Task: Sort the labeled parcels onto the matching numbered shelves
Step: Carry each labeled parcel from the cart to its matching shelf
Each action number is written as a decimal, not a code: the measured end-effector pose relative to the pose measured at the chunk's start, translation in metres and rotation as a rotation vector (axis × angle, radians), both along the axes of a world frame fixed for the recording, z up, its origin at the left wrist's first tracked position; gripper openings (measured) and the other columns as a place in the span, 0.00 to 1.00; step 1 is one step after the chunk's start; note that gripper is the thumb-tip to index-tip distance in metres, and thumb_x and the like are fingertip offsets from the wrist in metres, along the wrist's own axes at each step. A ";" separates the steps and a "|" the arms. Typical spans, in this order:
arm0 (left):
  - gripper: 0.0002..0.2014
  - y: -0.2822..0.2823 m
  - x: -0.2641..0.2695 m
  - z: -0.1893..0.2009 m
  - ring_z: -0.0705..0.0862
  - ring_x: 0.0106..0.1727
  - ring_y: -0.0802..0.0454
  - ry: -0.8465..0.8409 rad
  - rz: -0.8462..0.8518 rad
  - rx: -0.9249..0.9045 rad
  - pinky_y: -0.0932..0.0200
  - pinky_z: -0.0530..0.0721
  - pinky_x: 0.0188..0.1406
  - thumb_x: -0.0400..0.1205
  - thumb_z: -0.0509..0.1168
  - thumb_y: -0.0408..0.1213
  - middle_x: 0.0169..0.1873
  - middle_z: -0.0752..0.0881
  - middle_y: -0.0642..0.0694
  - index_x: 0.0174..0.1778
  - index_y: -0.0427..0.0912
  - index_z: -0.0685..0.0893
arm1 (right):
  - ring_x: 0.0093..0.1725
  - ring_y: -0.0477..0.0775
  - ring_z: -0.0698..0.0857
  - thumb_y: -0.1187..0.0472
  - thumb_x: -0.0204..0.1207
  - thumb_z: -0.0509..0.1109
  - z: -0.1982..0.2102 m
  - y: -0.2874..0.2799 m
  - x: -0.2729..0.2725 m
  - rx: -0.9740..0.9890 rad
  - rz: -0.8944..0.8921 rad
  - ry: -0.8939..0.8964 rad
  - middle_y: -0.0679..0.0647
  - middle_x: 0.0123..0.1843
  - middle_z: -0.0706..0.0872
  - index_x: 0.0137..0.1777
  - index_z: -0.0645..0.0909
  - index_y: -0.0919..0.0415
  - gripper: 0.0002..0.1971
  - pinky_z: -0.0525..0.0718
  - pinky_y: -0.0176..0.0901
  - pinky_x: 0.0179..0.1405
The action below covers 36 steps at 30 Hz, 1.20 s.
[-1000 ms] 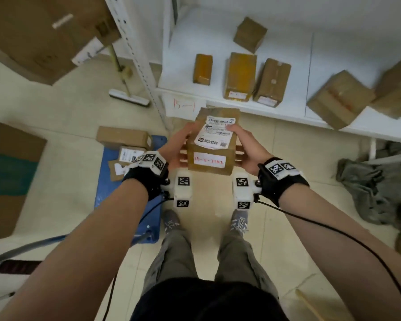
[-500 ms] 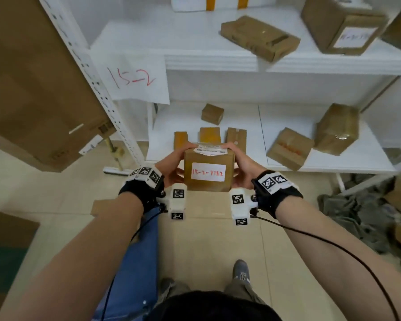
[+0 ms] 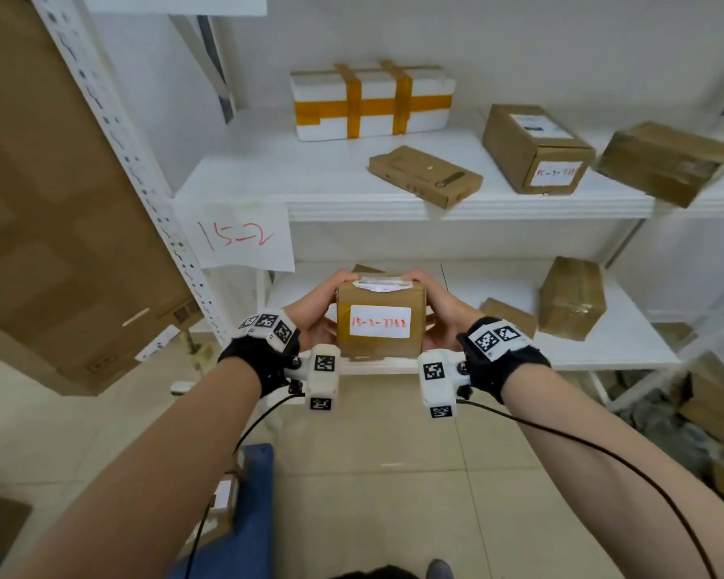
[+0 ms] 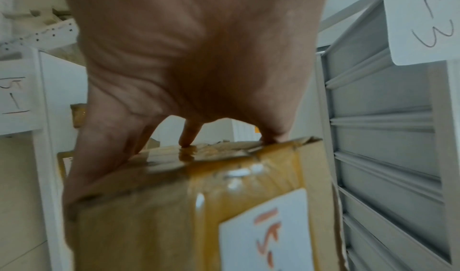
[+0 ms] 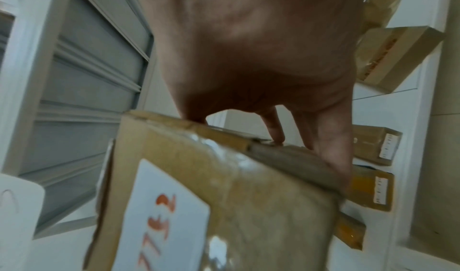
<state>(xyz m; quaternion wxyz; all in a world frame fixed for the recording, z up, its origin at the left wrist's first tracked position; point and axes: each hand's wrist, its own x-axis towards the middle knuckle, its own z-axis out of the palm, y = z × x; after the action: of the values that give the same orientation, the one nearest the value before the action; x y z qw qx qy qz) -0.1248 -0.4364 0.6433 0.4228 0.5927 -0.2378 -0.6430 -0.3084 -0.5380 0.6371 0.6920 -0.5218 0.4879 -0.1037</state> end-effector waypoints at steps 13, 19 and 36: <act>0.25 -0.023 -0.006 0.063 0.76 0.15 0.54 -0.091 -0.151 -0.085 0.68 0.78 0.19 0.85 0.56 0.59 0.17 0.79 0.47 0.32 0.43 0.79 | 0.52 0.59 0.85 0.27 0.75 0.59 0.059 -0.009 -0.014 -0.198 -0.132 0.000 0.59 0.47 0.89 0.50 0.86 0.54 0.30 0.85 0.49 0.52; 0.29 -0.032 -0.009 0.088 0.89 0.45 0.39 -0.179 -0.169 -0.125 0.45 0.89 0.39 0.78 0.62 0.67 0.54 0.86 0.37 0.64 0.46 0.79 | 0.65 0.67 0.86 0.18 0.62 0.62 0.081 -0.014 -0.023 -0.183 -0.176 -0.035 0.63 0.55 0.92 0.47 0.90 0.52 0.38 0.84 0.53 0.59; 0.34 -0.105 -0.049 0.170 0.89 0.44 0.42 -0.350 -0.150 -0.271 0.49 0.88 0.50 0.73 0.65 0.70 0.41 0.90 0.40 0.63 0.44 0.82 | 0.53 0.55 0.91 0.26 0.78 0.58 0.155 -0.048 -0.085 -0.371 -0.249 -0.216 0.54 0.54 0.94 0.60 0.88 0.43 0.28 0.90 0.53 0.54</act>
<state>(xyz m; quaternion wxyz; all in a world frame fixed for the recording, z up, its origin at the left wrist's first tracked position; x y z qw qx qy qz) -0.1742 -0.5414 0.8133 0.4017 0.6137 -0.4349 -0.5224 -0.3932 -0.5864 0.7918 0.6144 -0.5617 0.4444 -0.3309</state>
